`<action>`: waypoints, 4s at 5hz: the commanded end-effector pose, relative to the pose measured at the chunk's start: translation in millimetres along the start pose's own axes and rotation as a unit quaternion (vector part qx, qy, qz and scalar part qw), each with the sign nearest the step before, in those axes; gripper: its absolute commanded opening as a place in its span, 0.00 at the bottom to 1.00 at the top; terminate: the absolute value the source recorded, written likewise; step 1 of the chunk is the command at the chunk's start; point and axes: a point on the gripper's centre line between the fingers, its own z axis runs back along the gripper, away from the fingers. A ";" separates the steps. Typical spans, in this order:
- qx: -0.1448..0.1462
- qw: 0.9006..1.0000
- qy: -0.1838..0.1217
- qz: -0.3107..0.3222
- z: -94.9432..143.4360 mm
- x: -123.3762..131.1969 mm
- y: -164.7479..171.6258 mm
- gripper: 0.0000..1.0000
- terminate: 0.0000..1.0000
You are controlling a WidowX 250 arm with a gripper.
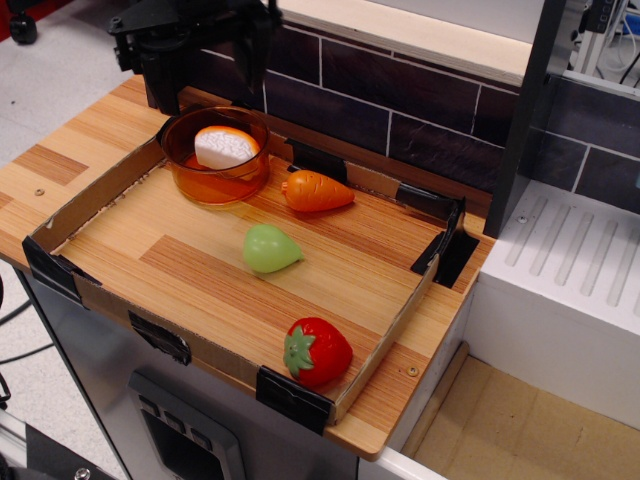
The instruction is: Take sushi out of pot
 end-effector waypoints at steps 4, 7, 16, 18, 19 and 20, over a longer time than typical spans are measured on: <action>-0.016 0.948 0.047 0.316 -31.3 32.7 -11.7 1.00 0.00; 0.032 0.953 0.068 0.293 -75.0 32.6 -25.7 1.00 0.00; 0.015 0.955 0.019 0.295 -47.1 40.1 -25.3 0.00 0.00; -0.014 0.972 0.067 0.224 -5.1 -3.6 -16.8 0.00 0.00; -0.015 0.983 0.076 0.167 -1.7 -38.1 5.6 0.00 0.00; -0.001 0.989 0.085 0.118 -10.1 -61.9 29.8 0.00 0.00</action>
